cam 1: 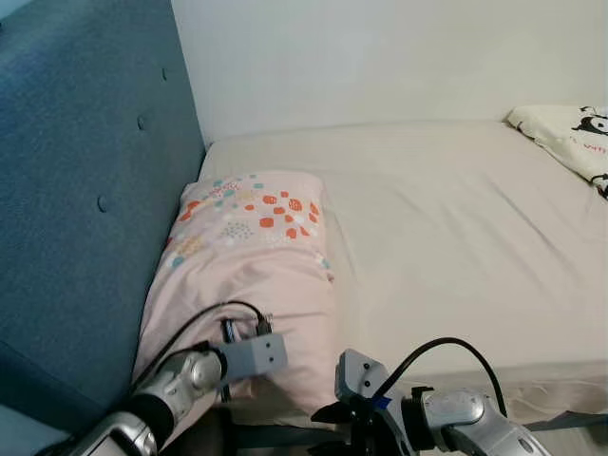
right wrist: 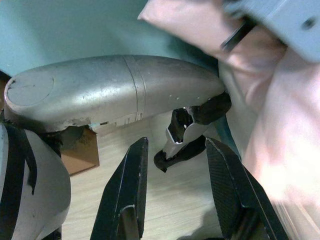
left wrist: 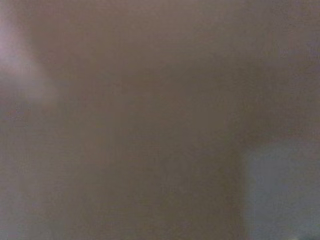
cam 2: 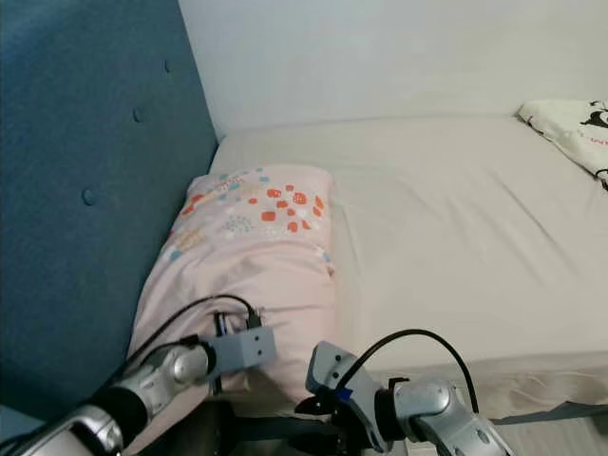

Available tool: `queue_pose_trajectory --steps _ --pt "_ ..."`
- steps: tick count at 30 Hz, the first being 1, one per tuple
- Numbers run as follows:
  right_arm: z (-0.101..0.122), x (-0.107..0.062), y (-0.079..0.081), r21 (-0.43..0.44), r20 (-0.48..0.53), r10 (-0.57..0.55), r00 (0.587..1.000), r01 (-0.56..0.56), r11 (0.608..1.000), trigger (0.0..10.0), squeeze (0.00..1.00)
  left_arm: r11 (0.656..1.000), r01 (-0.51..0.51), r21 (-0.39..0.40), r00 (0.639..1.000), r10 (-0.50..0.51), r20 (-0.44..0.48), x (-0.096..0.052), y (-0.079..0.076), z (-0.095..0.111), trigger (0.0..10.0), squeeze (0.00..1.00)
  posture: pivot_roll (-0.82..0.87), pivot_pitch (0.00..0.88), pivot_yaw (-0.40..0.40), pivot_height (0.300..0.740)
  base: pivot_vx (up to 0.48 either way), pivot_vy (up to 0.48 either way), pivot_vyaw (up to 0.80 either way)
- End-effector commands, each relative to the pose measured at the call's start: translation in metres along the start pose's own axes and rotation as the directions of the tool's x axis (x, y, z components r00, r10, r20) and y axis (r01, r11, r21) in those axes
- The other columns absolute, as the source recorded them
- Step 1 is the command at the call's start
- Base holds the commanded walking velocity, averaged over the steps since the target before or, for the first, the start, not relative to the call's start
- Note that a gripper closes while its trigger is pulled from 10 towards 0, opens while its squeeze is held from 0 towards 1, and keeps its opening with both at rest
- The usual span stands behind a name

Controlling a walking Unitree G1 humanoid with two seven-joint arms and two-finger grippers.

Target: Clean up the room

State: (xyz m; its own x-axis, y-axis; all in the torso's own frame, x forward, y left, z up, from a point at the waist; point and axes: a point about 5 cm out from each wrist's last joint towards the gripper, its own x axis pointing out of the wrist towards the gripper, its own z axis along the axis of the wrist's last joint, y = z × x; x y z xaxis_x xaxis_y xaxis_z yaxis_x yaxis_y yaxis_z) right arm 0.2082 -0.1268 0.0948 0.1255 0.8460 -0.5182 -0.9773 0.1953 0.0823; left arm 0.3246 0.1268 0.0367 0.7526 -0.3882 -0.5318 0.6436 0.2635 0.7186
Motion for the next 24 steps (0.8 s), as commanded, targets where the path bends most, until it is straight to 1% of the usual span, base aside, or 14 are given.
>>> queue_pose_trajectory --steps 1,2,4,5,7,8,9,10,13,17,20,21,22,24 --pt "-0.001 -0.001 0.003 -0.001 -0.010 -0.001 1.000 0.001 1.000 10.0 0.00 0.996 -0.078 0.039 0.995 0.080 -0.055 -0.003 0.020 -0.011 0.0 0.00 -0.10 0.182 0.021 0.612 0.000 0.000 0.00" --pt "-0.002 -0.002 0.003 0.002 -0.012 -0.003 1.000 0.003 1.000 10.0 0.00 0.990 -0.122 0.072 0.990 0.126 -0.061 -0.003 0.034 -0.009 0.0 0.00 -0.10 0.183 0.022 0.612 0.000 0.000 0.00" --pt "-0.002 -0.002 0.004 0.004 -0.014 -0.005 1.000 0.005 1.000 10.0 0.00 0.984 -0.153 0.092 0.985 0.159 -0.064 -0.002 0.043 -0.007 0.0 0.00 -0.10 0.182 0.023 0.612 0.000 0.000 0.00" --pt "-0.002 -0.002 0.004 0.004 -0.014 -0.005 1.000 0.005 1.000 10.0 0.00 0.984 -0.153 0.092 0.985 0.159 -0.064 -0.002 0.043 -0.007 0.0 0.00 -0.10 0.182 0.023 0.612 0.000 0.000 0.00" --pt "-0.003 -0.002 0.004 0.006 -0.018 -0.008 1.000 0.008 1.000 10.0 0.00 0.971 -0.211 0.112 0.974 0.219 -0.062 -0.002 0.061 -0.001 0.0 0.00 -0.10 0.179 0.024 0.612 0.000 0.000 0.00" --pt "-0.003 -0.002 0.004 0.006 -0.018 -0.008 1.000 0.008 1.000 10.0 0.00 0.971 -0.211 0.112 0.974 0.219 -0.062 -0.002 0.061 -0.001 0.0 0.00 -0.10 0.179 0.024 0.612 0.000 0.000 0.00" --pt "-0.003 -0.001 0.004 0.006 -0.019 -0.014 1.000 0.014 1.000 10.0 0.00 0.963 -0.244 0.118 0.966 0.252 -0.056 -0.002 0.070 0.003 0.0 0.00 -0.11 0.178 0.024 0.612 0.000 0.000 0.00" --pt "-0.003 -0.001 0.004 0.006 -0.019 -0.014 1.000 0.014 1.000 10.0 0.00 0.963 -0.244 0.118 0.966 0.252 -0.056 -0.002 0.070 0.003 0.0 0.00 -0.11 0.178 0.024 0.612 0.000 0.000 0.00" --pt "-0.003 0.000 0.003 0.004 -0.020 -0.020 1.000 0.020 1.000 10.0 0.00 0.948 -0.287 0.139 0.954 0.296 -0.050 -0.002 0.083 0.008 0.0 0.00 -0.11 0.177 0.023 0.612 0.000 0.000 0.00" --pt "-0.002 0.001 0.002 0.002 -0.018 -0.023 1.000 0.023 1.000 10.0 0.00 0.948 -0.283 0.143 0.954 0.294 -0.063 -0.003 0.082 0.003 0.0 0.00 -0.10 0.168 0.024 0.612 0.000 0.000 0.00" --pt "-0.002 0.003 0.001 0.000 -0.014 -0.022 1.000 0.022 1.000 10.0 0.00 0.984 -0.173 0.039 0.984 0.174 -0.030 -0.002 0.059 -0.002 0.0 0.00 -0.09 0.162 0.022 0.612 0.000 0.000 0.00" --pt "-0.001 0.004 0.000 -0.002 -0.010 -0.022 1.000 0.022 1.000 10.0 0.00 0.993 -0.115 -0.036 0.993 0.115 0.009 -0.003 0.047 -0.003 0.0 0.00 -0.09 0.158 0.020 0.612 0.000 0.000 0.00" --pt "-0.001 0.004 0.000 -0.002 -0.010 -0.022 1.000 0.022 1.000 10.0 0.00 0.993 -0.115 -0.036 0.993 0.115 0.009 -0.003 0.047 -0.003 0.0 0.00 -0.09 0.158 0.020 0.612 0.000 0.000 0.00" --pt "0.000 0.005 -0.002 -0.002 -0.004 -0.022 1.000 0.022 1.000 10.0 0.00 0.990 -0.046 -0.136 0.996 0.056 0.072 -0.005 0.034 -0.004 0.0 0.00 -0.08 0.151 0.016 0.612 0.000 0.000 0.00"
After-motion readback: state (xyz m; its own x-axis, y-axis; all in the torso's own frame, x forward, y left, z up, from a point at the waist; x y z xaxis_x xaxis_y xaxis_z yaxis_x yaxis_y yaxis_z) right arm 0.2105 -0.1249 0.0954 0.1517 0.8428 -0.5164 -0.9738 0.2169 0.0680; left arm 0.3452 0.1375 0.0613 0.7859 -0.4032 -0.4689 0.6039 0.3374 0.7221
